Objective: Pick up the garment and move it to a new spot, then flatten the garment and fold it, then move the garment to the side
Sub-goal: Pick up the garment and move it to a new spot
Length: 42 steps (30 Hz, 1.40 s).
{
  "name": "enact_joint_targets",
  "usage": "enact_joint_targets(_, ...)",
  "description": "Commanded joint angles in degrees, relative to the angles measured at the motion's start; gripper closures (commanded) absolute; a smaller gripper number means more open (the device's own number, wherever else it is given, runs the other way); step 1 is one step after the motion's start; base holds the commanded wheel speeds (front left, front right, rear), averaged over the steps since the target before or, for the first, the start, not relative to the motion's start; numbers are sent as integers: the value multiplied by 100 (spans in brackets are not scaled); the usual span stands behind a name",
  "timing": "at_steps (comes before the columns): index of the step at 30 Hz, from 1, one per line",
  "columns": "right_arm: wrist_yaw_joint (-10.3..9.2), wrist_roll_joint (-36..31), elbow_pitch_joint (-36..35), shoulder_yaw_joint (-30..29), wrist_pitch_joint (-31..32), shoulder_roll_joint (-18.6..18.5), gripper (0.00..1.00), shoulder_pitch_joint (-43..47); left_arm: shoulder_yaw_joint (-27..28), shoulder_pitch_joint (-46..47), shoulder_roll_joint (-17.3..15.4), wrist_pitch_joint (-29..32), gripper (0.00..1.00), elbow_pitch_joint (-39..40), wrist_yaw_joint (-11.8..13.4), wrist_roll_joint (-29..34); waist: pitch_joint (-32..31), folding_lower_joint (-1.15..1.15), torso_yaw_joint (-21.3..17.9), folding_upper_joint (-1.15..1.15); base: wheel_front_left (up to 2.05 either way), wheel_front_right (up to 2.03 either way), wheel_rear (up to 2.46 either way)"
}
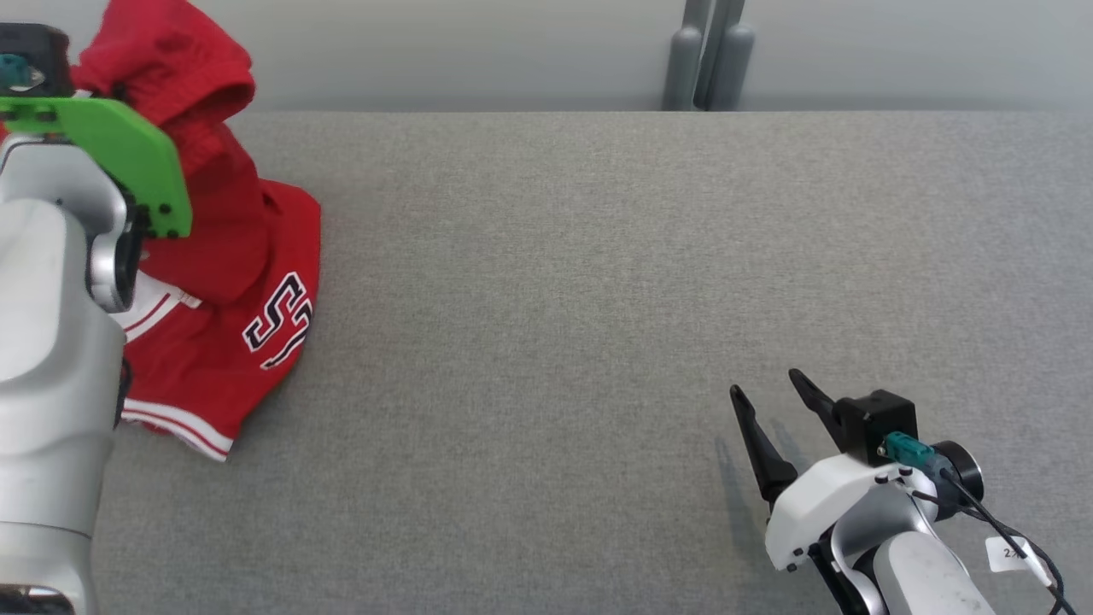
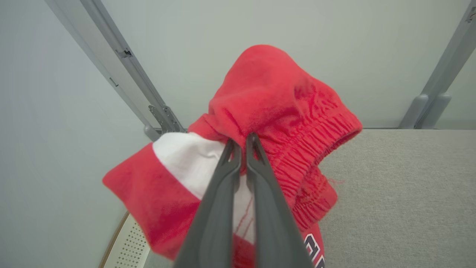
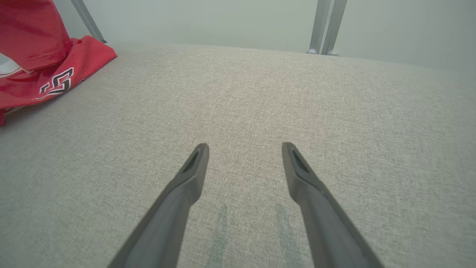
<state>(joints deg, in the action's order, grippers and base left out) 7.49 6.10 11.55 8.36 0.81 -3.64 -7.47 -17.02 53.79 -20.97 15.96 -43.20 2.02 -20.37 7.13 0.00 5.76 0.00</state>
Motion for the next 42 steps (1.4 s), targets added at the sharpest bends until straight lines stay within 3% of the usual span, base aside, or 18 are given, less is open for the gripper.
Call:
enact_joint_targets(1,0,4,30,-51,-53,7,0,92,-75,105,106,-23,100,91,-44,54,-348,0,-341,0,0,0,0)
enact_joint_targets(11,0,-64,24,-353,-88,61,0,238,-647,71,869,48,100,1104,-234,43,-566,0,-1372,0,0,0,0)
enact_joint_targets(22,0,47,28,-383,-195,74,0,102,-1170,-98,1358,-340,100,1715,-529,53,-285,0,-2362,0,0,0,0)
enact_joint_targets(31,0,154,125,-273,-298,75,0,-10,-1752,-236,1722,-847,100,1559,-747,-121,-152,0,-2682,0,0,0,0)
enact_joint_targets(36,0,210,188,-213,-363,74,0,-62,-1954,-495,1741,-817,100,1155,-707,-309,-25,0,-2658,0,0,0,0)
enact_joint_targets(42,0,218,254,-266,-404,73,0,18,-2011,-1204,1214,-662,100,629,-481,-243,-30,0,-2397,0,0,0,0)
